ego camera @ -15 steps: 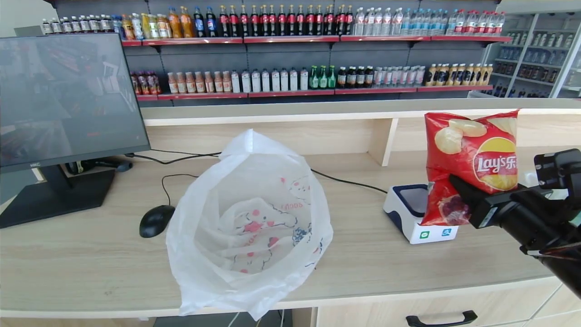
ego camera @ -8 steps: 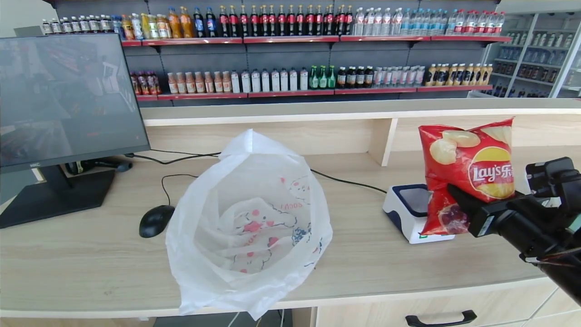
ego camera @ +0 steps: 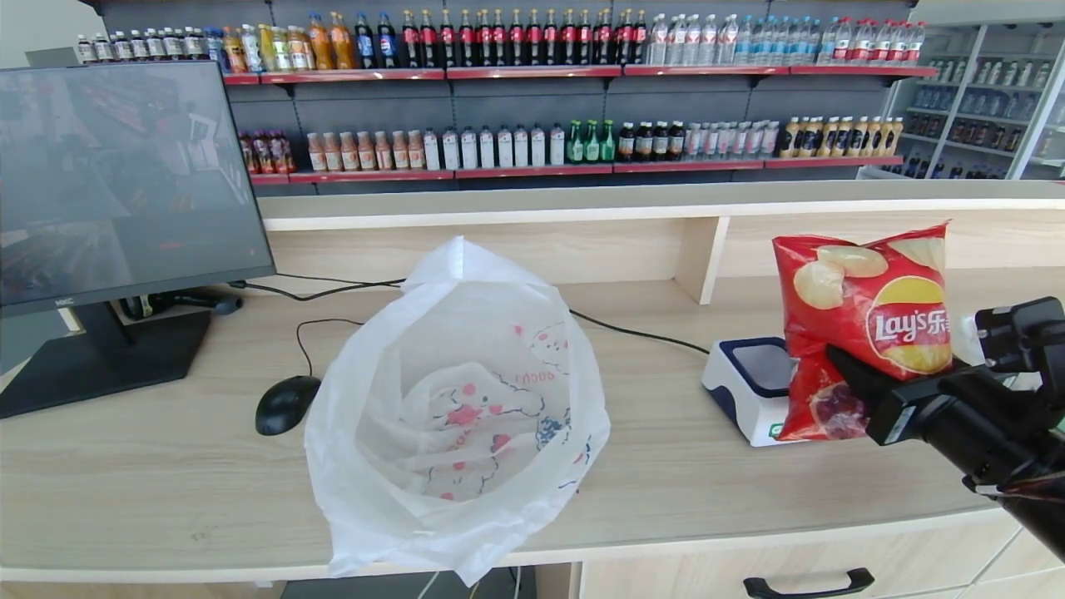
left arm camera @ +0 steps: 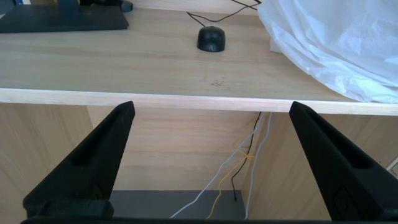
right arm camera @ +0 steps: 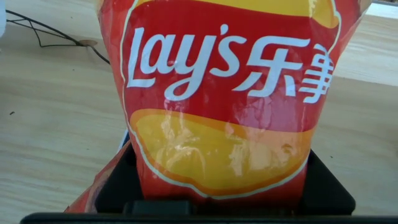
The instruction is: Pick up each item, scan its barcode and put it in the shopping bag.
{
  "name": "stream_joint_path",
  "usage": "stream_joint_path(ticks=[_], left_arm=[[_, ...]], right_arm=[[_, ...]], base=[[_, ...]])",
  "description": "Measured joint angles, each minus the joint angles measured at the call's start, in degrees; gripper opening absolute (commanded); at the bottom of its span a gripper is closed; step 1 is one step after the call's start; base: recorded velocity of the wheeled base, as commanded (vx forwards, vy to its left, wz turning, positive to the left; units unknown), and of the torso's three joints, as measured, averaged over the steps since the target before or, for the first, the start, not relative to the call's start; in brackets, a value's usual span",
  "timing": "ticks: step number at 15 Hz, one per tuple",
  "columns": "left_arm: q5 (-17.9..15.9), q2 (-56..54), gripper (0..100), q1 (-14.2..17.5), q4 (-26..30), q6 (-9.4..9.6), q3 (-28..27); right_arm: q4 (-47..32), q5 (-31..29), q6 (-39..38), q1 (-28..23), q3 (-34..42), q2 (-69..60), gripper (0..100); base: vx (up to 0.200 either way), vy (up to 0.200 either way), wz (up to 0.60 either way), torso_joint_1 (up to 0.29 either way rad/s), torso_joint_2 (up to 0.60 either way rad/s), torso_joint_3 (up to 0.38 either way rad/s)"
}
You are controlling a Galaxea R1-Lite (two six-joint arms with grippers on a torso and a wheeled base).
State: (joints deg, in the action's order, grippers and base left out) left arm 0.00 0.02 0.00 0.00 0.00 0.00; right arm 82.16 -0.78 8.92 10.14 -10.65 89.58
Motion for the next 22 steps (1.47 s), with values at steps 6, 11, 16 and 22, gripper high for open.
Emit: stream_joint_path(ticks=[6,11,16,22], left_arm=[[0.0,0.0,100,0.0,0.0,0.0,0.0],[0.0,0.0,100,0.0,0.0,0.0,0.0],[0.0,0.0,100,0.0,0.0,0.0,0.0],[0.0,0.0,100,0.0,0.0,0.0,0.0]], right_arm=[[0.02,-0.01,-0.26,-0.48,-0.37,0.39,0],[0.0,-0.17,-0.2,-0.44,-0.37,1.0,0],[-0.41,0.05,-1.46,-0.41,-3.67,0.77,0],[-1.4,5.34,-1.93,0.51,-3.01,-7.96,0]], base=[[0.0,0.0,0.0,0.0,0.0,0.0],[0.0,0.0,0.0,0.0,0.0,0.0],[0.0,0.0,0.0,0.0,0.0,0.0],[0.0,0.0,0.0,0.0,0.0,0.0]])
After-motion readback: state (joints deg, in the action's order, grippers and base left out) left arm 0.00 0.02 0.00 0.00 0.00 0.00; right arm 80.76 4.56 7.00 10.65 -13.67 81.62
